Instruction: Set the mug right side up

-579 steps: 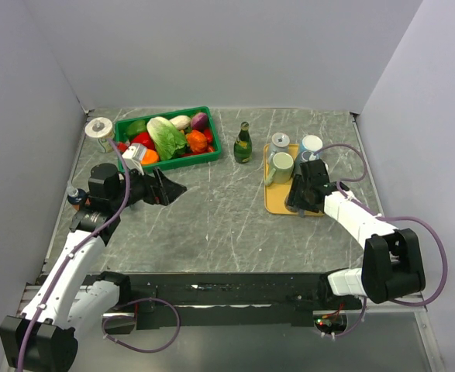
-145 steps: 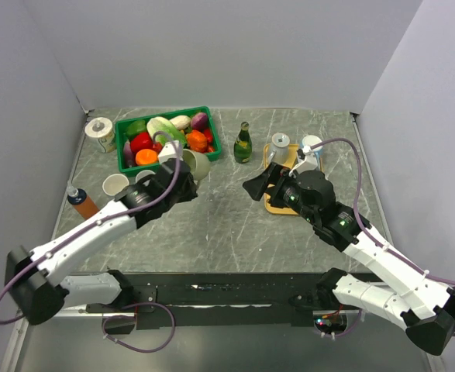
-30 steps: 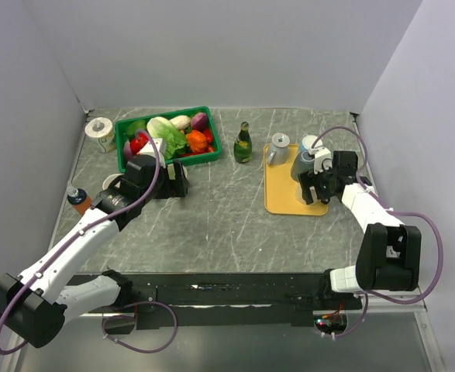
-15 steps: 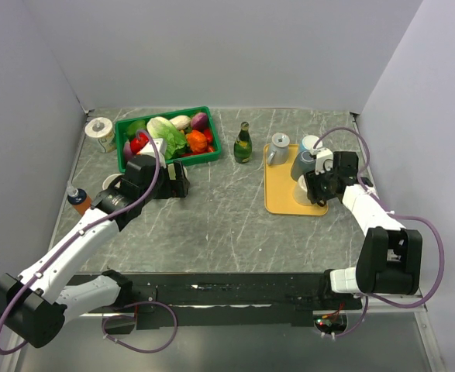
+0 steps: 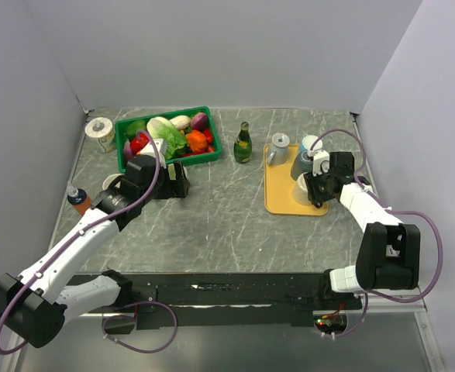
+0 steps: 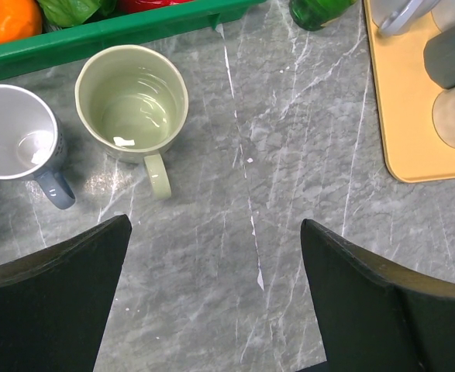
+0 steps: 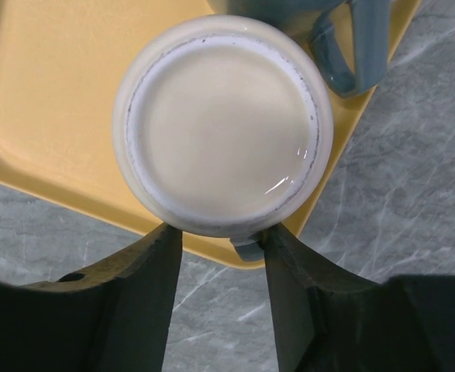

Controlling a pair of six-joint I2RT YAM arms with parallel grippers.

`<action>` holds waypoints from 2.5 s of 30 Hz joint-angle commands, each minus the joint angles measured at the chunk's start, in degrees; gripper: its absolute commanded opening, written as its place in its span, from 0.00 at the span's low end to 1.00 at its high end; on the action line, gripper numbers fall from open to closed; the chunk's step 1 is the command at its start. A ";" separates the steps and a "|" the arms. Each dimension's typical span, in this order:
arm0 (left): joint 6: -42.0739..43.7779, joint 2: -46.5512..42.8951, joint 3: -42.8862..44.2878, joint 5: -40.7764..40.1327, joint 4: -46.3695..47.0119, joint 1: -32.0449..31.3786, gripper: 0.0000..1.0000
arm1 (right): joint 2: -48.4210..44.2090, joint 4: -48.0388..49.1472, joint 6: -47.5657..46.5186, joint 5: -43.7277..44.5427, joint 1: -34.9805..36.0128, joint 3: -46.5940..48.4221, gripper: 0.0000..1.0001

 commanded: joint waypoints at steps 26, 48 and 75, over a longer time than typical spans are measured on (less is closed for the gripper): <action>-0.04 -0.86 -0.28 1.90 1.15 0.10 0.96 | 0.11 -4.49 7.96 -4.65 1.47 8.39 0.00; -2.67 -4.20 -5.38 25.79 15.73 0.01 0.96 | -16.30 1.27 28.27 -29.98 13.23 12.29 0.00; -28.87 -6.83 -13.73 29.24 50.01 -11.15 0.82 | -23.34 45.15 59.83 -11.17 44.97 2.71 0.00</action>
